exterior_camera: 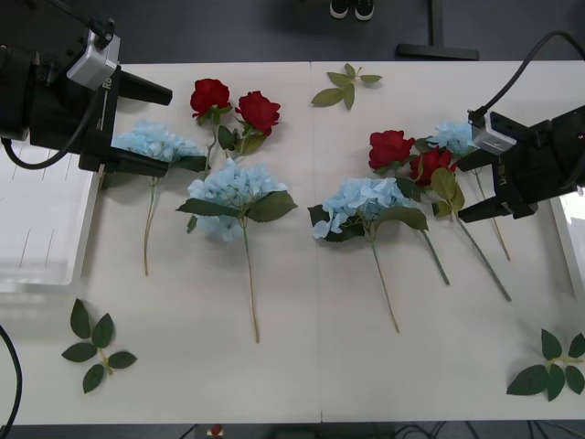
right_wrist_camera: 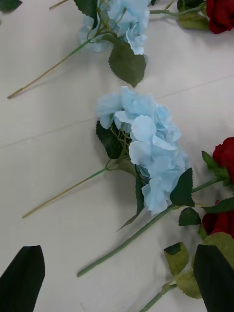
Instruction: Place the red flowers into the right box and the blue flowers into the left box. If a person shows an open palm, hand one flower to the person first, then continue sorting.
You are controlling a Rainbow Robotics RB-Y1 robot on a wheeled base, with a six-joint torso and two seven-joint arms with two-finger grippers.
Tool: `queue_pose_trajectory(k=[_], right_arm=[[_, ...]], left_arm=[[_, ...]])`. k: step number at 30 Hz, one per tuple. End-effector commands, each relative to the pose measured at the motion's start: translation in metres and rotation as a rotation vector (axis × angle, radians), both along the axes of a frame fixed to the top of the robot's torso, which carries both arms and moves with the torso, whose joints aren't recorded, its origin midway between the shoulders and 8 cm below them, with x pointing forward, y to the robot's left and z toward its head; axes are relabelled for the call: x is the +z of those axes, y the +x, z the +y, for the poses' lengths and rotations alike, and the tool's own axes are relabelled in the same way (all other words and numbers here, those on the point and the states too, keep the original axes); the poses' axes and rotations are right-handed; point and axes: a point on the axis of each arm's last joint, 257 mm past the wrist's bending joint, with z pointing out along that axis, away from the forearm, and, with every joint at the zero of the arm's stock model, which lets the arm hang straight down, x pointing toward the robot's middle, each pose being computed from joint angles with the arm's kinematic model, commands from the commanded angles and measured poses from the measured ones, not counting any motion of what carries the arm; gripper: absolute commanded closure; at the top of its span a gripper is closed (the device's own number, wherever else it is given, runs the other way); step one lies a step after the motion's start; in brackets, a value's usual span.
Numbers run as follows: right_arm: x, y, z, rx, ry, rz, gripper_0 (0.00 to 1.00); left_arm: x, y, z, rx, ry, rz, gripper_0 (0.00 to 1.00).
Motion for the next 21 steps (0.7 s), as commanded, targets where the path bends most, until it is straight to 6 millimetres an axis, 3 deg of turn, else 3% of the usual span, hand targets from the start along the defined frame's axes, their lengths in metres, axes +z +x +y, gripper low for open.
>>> queue_pose_trajectory(k=[1,6,14,20,21], right_arm=[[-0.033,-0.019,0.004,-0.012,0.035,0.089,0.11],[-0.028,-0.023,-0.001,-0.018,0.062,0.086,0.11],[0.018,-0.008,-0.005,-0.033,0.138,0.003,0.11],[0.046,0.018,-0.013,-0.135,0.143,-0.028,0.11],[0.048,0.022,-0.017,-0.155,0.126,-0.033,0.07]], left_arm=[[-0.002,0.002,0.012,0.02,0.017,0.008,0.0],[0.002,0.003,0.037,0.035,0.054,0.032,0.0],[0.014,0.017,0.052,0.24,0.044,0.225,0.0],[-0.007,0.029,0.063,0.514,0.021,0.508,0.0],[-0.009,0.031,0.063,0.548,0.019,0.539,0.0]])
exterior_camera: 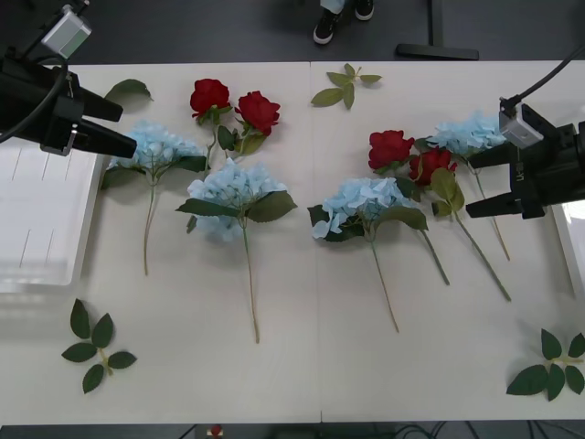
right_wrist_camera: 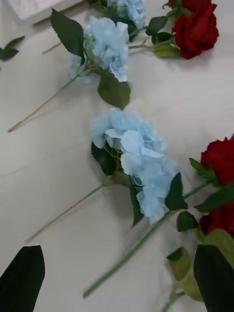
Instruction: Place the red flowers into the right box and the blue flowers into the left box. If a person shows an open palm, hand one flower to the person first, then continue sorting.
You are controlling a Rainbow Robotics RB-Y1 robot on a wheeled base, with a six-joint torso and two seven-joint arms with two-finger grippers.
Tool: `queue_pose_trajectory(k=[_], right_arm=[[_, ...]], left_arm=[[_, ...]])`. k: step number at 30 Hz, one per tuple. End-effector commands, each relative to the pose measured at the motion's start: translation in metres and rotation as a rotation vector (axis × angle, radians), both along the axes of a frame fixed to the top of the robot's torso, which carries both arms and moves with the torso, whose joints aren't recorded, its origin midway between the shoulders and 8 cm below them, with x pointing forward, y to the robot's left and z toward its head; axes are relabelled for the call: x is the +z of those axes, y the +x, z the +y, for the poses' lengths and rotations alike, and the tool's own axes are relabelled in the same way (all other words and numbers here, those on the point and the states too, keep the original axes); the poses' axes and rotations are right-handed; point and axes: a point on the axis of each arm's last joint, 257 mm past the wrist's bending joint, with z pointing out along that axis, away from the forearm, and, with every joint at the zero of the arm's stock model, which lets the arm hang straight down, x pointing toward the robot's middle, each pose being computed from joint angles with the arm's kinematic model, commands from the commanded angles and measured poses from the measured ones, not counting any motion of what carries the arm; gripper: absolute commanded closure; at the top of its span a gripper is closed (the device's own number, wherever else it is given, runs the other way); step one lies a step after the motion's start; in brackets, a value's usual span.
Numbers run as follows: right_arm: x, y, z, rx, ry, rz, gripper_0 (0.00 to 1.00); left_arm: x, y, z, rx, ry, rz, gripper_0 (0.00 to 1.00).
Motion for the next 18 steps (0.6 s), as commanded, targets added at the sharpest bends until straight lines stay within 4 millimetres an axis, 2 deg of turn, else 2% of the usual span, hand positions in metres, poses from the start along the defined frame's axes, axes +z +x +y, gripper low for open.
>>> queue_pose_trajectory(k=[1,7,10,13,18], right_arm=[[0.034,0.025,-0.012,-0.105,-0.041,-0.017,0.02],[0.033,0.044,-0.043,-0.258,-0.074,0.047,0.0],[0.032,0.053,-0.069,-0.369,-0.084,0.109,0.0],[0.023,0.061,-0.094,-0.488,-0.096,0.171,0.0],[-0.003,0.068,-0.114,-0.664,-0.114,0.295,0.0]], left_arm=[[0.003,0.01,0.003,0.159,0.018,0.117,0.0],[-0.012,0.026,0.021,0.372,0.049,0.226,0.0],[-0.019,0.035,0.029,0.503,0.05,0.286,0.0],[-0.024,0.041,0.03,0.599,0.03,0.334,0.0],[-0.034,0.056,0.035,0.735,0.032,0.351,0.0]])
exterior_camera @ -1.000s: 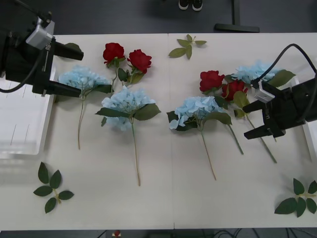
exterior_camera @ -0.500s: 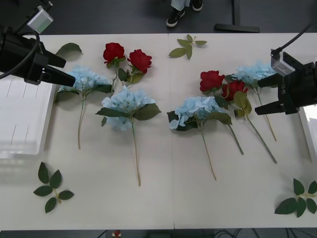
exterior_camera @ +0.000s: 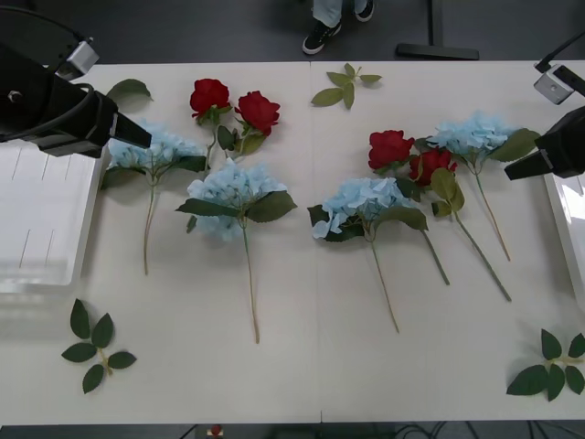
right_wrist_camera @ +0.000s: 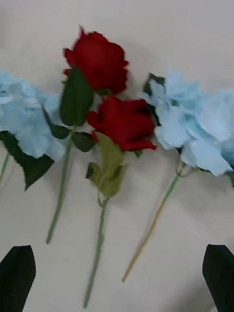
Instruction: Place the red flowers into the right box and the blue flowers into the left box. If a person shows an open palm, hand one flower to the person first, then continue sorting.
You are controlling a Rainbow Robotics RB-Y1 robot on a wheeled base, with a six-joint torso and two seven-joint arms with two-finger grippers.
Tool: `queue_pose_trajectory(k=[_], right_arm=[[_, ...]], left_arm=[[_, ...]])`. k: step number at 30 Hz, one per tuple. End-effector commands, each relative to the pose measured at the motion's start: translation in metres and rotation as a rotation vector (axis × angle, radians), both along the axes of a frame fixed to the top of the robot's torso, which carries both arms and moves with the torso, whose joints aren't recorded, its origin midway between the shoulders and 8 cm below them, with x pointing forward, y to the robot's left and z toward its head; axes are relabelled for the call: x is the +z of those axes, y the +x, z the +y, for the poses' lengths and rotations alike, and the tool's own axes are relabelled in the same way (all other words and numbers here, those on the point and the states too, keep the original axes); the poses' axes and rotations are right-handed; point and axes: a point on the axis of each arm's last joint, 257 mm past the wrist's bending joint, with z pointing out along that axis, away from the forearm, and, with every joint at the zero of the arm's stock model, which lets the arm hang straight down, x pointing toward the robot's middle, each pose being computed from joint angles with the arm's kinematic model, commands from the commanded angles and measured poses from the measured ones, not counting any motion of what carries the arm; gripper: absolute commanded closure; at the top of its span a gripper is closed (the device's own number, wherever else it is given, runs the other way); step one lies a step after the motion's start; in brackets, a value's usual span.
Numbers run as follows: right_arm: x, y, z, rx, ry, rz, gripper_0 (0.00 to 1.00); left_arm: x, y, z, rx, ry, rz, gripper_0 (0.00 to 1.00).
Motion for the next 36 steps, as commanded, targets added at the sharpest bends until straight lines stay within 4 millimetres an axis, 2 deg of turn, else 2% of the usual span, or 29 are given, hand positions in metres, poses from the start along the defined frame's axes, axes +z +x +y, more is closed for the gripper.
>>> queue_pose_trajectory(k=[1,5,8,14,17,21,25,31,36], right_arm=[[-0.005,0.01,-0.016,-0.183,-0.006,0.088,0.0],[-0.02,0.016,-0.029,-0.335,-0.022,0.137,0.0],[-0.035,0.017,-0.031,-0.4,-0.036,0.16,0.0],[-0.055,0.025,-0.02,-0.52,0.021,0.193,0.0],[-0.064,0.029,-0.016,-0.54,0.041,0.198,0.0],[-0.079,0.036,-0.019,-0.579,0.057,0.196,0.0],[-0.097,0.041,-0.023,-0.576,-0.014,0.163,0.0],[-0.124,0.049,-0.023,-0.595,-0.053,0.13,0.0],[-0.137,0.053,-0.021,-0.612,-0.048,0.121,0.0]], left_arm=[[0.016,0.024,0.001,0.027,0.076,-0.086,0.0],[0.003,0.036,0.005,0.091,0.132,-0.097,0.0],[-0.007,0.043,0.008,0.114,0.18,-0.111,0.0],[-0.033,0.05,0.021,0.141,0.292,-0.122,0.0],[-0.045,0.048,0.029,0.162,0.303,-0.099,0.0],[-0.066,0.055,0.043,0.206,0.292,-0.082,0.0],[-0.089,0.059,0.056,0.238,0.308,-0.055,0.0],[-0.099,0.058,0.066,0.263,0.34,-0.04,0.0],[-0.122,0.055,0.069,0.293,0.344,0.009,0.0]])
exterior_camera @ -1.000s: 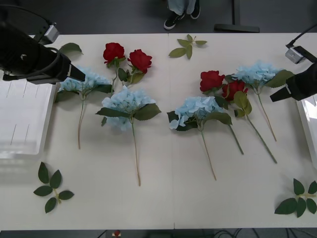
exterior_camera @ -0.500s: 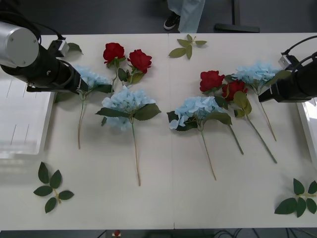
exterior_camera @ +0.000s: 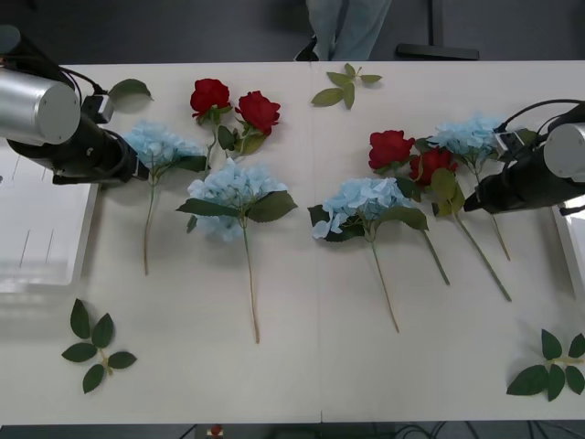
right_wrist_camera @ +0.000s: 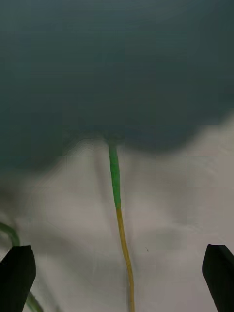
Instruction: Place the red flowers into the right box and the blue flowers into the left box. If a person shows an open palm, hand one flower to the person first, then continue sorting.
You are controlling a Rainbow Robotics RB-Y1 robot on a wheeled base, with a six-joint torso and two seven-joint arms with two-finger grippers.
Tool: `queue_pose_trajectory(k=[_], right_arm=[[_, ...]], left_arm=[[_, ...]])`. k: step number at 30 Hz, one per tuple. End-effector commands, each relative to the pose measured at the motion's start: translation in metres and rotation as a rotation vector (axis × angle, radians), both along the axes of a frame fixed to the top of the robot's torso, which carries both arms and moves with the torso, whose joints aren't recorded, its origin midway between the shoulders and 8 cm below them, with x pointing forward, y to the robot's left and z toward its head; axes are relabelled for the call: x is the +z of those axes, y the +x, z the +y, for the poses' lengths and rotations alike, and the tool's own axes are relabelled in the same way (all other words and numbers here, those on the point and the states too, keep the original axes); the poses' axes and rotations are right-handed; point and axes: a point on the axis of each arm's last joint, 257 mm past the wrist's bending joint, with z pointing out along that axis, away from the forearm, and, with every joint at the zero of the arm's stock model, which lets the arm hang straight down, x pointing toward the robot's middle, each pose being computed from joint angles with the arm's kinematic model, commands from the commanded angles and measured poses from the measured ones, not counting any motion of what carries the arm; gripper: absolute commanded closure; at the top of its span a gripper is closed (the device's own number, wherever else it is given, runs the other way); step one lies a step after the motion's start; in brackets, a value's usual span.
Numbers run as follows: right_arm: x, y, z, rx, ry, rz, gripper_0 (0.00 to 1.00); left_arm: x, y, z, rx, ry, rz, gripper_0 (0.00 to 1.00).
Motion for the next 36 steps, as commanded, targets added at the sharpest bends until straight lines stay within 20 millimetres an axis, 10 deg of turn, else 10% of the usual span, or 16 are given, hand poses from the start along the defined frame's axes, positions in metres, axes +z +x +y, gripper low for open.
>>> queue_pose_trajectory(k=[1,14,16,19,36], right_arm=[[0.009,0.014,0.004,-0.039,0.027,-0.037,0.0],[-0.011,0.025,0.013,-0.044,0.015,-0.079,0.06],[-0.012,0.025,0.013,-0.038,0.004,-0.081,0.27],[-0.014,0.025,0.013,-0.031,-0.008,-0.08,1.0],[-0.009,0.024,0.009,-0.026,-0.022,-0.074,1.0]], left_arm=[[-0.016,0.0,0.0,0.065,-0.036,0.023,0.0],[-0.042,0.006,-0.017,0.088,-0.029,0.022,0.0],[-0.044,0.009,-0.022,0.087,-0.025,0.008,0.0],[-0.052,0.015,-0.023,0.097,-0.028,-0.006,0.0],[-0.065,0.023,-0.027,0.125,-0.006,-0.011,0.0]])
